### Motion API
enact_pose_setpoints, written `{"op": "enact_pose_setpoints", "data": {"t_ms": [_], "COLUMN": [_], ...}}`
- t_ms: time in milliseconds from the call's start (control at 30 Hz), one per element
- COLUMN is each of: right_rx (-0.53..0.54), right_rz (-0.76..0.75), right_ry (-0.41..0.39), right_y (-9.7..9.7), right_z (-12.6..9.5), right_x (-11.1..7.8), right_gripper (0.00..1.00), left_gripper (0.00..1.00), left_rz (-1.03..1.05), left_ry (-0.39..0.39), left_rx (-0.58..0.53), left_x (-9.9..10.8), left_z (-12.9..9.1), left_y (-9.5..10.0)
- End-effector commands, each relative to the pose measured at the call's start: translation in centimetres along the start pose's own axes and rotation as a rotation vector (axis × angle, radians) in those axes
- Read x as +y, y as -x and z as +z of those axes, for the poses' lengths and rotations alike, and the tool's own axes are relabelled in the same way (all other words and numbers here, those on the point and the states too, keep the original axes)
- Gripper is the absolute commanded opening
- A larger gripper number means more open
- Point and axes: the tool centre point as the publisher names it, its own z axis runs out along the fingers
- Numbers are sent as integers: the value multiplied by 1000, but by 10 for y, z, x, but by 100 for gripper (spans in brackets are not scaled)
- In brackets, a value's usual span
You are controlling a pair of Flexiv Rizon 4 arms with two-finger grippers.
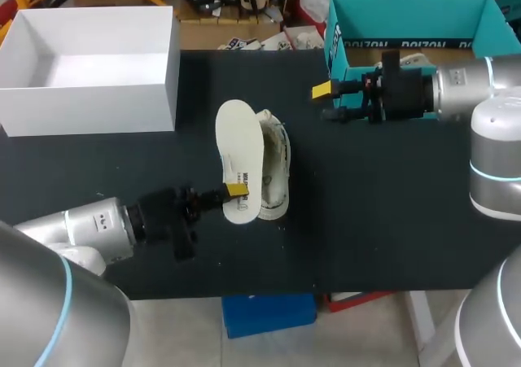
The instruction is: Take the shoe out of the shoebox, open the shoe tongue, remove and reinsert the insole, then place the shoe into the shoebox
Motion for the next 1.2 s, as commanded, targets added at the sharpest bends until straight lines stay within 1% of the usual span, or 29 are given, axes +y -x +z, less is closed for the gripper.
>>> {"op": "enact_pose_setpoints", "data": {"t_ms": [33, 300, 500, 900, 1000, 1067, 1167, 1200], "right_rx": [-1, -1, -1, -1, 36, 58, 89, 107], "right_rz": [0, 0, 0, 0, -28, -37, -48, -48], "right_ry": [3, 3, 3, 3, -79, -130, -222, -238], "right_y": [0, 0, 0, 0, 6, 10, 12, 12], "right_z": [1, 1, 1, 1, -2, 1, 12, 16], "right_x": [-1, -1, -1, -1, 9, 12, 12, 11], "right_gripper": [100, 100, 100, 100, 100, 100, 100, 100], "left_gripper": [0, 0, 0, 0, 0, 0, 0, 0], "left_rz": [4, 5, 19, 29, 29, 29, 29, 29], "left_ry": [-6, 1, 15, 17, 17, 17, 17, 17], "left_rx": [-6, -7, -15, -7, -7, -7, -7, -7], "left_x": [13, 28, 41, 42, 42, 42, 42, 42], "left_z": [29, 43, 53, 53, 53, 53, 53, 53], "left_y": [-6, -14, -14, -14, -14, -14, -14, -14]}}
